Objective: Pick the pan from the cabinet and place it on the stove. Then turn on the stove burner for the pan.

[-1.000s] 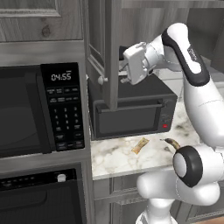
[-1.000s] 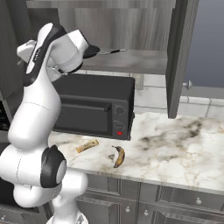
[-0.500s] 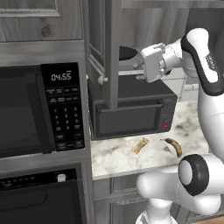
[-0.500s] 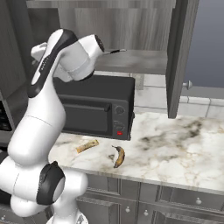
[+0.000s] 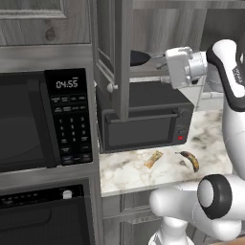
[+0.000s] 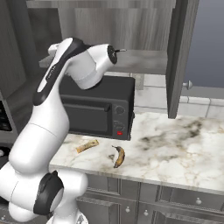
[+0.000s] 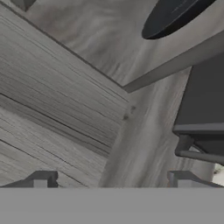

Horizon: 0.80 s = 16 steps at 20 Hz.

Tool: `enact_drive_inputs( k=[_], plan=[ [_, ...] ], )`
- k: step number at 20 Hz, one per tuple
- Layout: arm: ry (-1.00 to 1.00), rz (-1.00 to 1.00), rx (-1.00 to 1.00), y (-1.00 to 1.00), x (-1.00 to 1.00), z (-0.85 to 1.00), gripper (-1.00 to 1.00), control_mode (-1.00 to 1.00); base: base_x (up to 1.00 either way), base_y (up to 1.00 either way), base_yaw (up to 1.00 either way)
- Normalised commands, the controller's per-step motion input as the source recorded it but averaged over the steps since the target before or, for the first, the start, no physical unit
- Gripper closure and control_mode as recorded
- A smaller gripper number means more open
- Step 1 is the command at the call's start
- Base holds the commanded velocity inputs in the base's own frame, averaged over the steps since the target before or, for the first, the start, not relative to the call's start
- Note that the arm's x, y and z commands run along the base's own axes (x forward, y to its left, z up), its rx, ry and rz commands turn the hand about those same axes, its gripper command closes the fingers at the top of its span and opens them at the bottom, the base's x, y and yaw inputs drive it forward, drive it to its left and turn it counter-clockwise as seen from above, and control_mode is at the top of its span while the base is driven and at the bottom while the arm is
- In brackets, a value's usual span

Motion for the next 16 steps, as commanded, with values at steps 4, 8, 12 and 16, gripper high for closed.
enact_drive_inputs(
  k=[4, 8, 12, 16],
  plan=[
    [0.00, -0.22, 0.06, -0.46, 0.48, 0.00, -1.00, -1.00, 0.00, 0.00, 0.00],
    [0.00, -0.21, 0.06, -0.46, 0.53, 0.00, -1.00, -1.00, 0.00, 0.00, 0.00],
    [0.00, -0.21, 0.06, -0.48, 0.47, 0.00, -1.00, -1.00, 0.00, 0.00, 0.00],
    [0.02, -0.21, 0.04, -0.46, 0.49, 0.00, -1.00, -1.00, 0.00, 0.00, 0.00]
  ],
)
